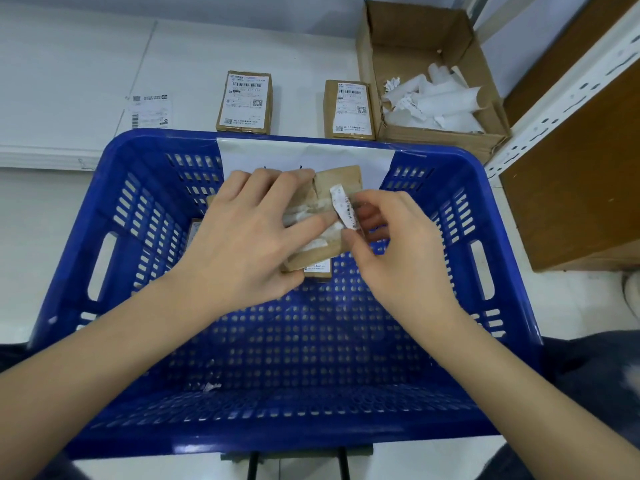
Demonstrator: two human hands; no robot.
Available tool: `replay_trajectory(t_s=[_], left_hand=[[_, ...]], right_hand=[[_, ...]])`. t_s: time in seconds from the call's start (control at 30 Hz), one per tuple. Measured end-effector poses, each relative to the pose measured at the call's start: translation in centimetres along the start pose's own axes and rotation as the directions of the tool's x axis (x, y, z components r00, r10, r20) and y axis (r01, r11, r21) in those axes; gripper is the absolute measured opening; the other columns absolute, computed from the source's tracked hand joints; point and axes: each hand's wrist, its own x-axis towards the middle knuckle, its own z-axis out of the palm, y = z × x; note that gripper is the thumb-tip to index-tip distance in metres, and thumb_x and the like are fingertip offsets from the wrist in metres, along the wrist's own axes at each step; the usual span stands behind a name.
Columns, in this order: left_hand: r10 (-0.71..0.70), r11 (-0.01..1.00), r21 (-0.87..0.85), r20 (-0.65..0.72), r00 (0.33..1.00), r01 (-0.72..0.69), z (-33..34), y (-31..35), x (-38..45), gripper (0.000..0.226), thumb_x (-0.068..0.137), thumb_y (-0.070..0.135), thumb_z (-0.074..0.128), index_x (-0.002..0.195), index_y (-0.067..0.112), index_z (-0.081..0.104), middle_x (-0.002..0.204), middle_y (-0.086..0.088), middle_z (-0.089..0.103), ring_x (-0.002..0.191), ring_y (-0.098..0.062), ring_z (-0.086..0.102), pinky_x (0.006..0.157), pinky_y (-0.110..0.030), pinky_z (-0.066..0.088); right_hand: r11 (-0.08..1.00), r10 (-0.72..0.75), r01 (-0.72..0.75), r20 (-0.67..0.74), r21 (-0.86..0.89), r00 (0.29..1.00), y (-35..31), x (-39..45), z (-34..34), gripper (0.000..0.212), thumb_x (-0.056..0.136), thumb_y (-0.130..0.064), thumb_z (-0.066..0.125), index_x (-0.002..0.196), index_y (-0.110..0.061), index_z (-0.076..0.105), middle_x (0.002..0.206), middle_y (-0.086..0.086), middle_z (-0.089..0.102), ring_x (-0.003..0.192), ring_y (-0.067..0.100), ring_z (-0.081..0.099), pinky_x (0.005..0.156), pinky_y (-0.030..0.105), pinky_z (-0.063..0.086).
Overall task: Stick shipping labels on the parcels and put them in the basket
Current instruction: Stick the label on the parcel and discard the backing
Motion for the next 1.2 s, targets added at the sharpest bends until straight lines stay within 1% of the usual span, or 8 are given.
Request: replay_trajectory(t_s=[0.1,0.27,0.4,0.53,0.67,0.8,0.87,1.2], left_hand=[[0.004,1.0,0.015,0.006,1.0,-0.004,0.3,0.0,-0.1,0.06,0.06,0.039,0.071,0.116,0.019,0.063,0.124,-0.022,0.055,0.099,-0.037,0.052,0.076,-0.042,0.032],[-0.015,1.0,0.006,0.017,1.0,0.015,0.4,-0.2,-0.1,0.062,0.063,0.044,0.063,0.12,0.022,0.058,0.127,-0.022,0.054,0.1,-0.038,0.053,0.077,-0.043,0.033],[-0.007,1.0,0.031,0.023,1.0,0.006,0.4,0.0,-0.1,0.062,0.06,0.042,0.066,0.118,0.02,0.06,0.126,-0.023,0.054,0.1,-0.039,0.054,0.077,-0.044,0.032],[0.005,1.0,0.027,0.026,1.0,-0.006,0.6,0.3,-0.2,0.058,0.064,0.042,0.06,0.117,0.018,0.062,0.126,-0.022,0.055,0.1,-0.038,0.054,0.077,-0.043,0.034],[-0.023,0.999,0.032,0.008,1.0,0.023,0.7,0.2,-0.1,0.069,0.057,0.039,0.074,0.121,0.019,0.058,0.127,-0.022,0.053,0.1,-0.039,0.054,0.078,-0.044,0.038],[-0.037,0.999,0.006,-0.003,0.999,0.037,0.6,-0.2,0.1,0.064,0.065,0.044,0.063,0.124,0.019,0.054,0.128,-0.023,0.052,0.102,-0.04,0.055,0.079,-0.046,0.041],[-0.023,1.0,0.004,-0.01,1.0,0.023,0.7,-0.4,0.2,0.066,0.063,0.042,0.069,0.122,0.017,0.057,0.128,-0.024,0.052,0.103,-0.04,0.054,0.08,-0.046,0.041],[-0.036,0.999,0.005,0.067,0.997,0.036,2.4,-0.8,2.3,0.076,0.048,0.038,0.087,0.117,0.014,0.064,0.123,-0.022,0.054,0.099,-0.04,0.056,0.081,-0.046,0.046]], right_hand=[[0.987,0.158,-0.16,0.055,0.029,0.986,0.0,0.3,-0.5,0.036,0.082,-0.017,0.073,0.115,-0.015,0.061,0.096,-0.005,0.06,0.081,0.006,0.059,0.079,0.027,0.053],[0.996,0.085,-0.085,0.019,-0.005,0.996,-0.1,0.1,0.0,0.023,0.082,-0.023,0.073,0.104,-0.017,0.068,0.095,-0.007,0.06,0.079,0.005,0.058,0.075,0.027,0.052],[0.993,0.118,-0.118,0.042,-0.011,0.992,0.1,0.5,0.1,0.017,0.083,-0.022,0.072,0.097,-0.018,0.066,0.093,-0.006,0.06,0.078,0.008,0.057,0.075,0.031,0.051],[0.97,0.221,-0.23,0.112,0.078,0.969,0.3,0.7,-0.1,0.019,0.079,-0.02,0.074,0.083,-0.028,0.058,0.089,-0.008,0.062,0.077,0.005,0.058,0.072,0.023,0.049],[0.979,0.196,-0.199,0.089,0.033,0.977,-0.1,0.8,-0.7,0.014,0.079,-0.02,0.073,0.088,-0.022,0.063,0.09,-0.008,0.062,0.079,0.007,0.059,0.074,0.031,0.052],[0.978,0.206,-0.206,0.106,-0.012,0.973,0.1,1.0,-1.6,0.016,0.08,-0.02,0.072,0.093,-0.018,0.063,0.094,-0.007,0.061,0.082,0.009,0.058,0.078,0.036,0.052],[0.981,0.192,-0.19,0.083,-0.032,0.978,0.4,1.1,-1.9,0.017,0.082,-0.02,0.07,0.097,-0.017,0.062,0.098,-0.006,0.061,0.085,0.01,0.058,0.079,0.038,0.051],[0.969,0.062,-0.058,0.007,-0.239,0.998,1.3,2.6,-3.5,0.02,0.087,-0.021,0.064,0.106,-0.015,0.061,0.103,-0.003,0.059,0.091,0.015,0.058,0.075,0.039,0.051]])
